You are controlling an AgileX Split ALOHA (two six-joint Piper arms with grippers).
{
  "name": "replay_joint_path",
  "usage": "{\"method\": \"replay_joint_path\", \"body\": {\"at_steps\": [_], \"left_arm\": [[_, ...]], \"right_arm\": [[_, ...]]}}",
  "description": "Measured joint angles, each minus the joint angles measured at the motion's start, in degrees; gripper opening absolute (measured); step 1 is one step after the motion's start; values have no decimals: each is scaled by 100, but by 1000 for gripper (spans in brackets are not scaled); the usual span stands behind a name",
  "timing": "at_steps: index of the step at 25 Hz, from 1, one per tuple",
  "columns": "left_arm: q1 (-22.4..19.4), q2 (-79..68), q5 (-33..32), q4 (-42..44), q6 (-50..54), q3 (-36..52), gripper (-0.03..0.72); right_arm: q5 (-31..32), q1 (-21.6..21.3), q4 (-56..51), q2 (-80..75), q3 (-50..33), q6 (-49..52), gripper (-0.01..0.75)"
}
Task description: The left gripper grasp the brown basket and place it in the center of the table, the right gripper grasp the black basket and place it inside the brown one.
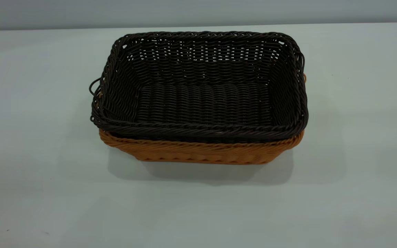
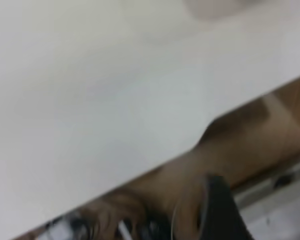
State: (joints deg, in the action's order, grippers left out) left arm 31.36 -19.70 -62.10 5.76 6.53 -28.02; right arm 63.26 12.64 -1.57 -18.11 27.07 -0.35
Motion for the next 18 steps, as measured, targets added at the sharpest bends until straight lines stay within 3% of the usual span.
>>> {"method": "replay_joint_path", "body": {"at_steps": [10, 13, 18], "left_arm": [[-86, 1498, -71, 1, 0, 0, 383], [-592, 1778, -101, 5, 0, 0, 383], [-2014, 1967, -114, 18, 0, 0, 383]], "right_arm": [[-4, -132, 0, 5, 0, 2, 550], [-4, -521, -6, 137, 0, 2, 550], [-4, -1087, -1, 1010, 0, 2, 550]]}}
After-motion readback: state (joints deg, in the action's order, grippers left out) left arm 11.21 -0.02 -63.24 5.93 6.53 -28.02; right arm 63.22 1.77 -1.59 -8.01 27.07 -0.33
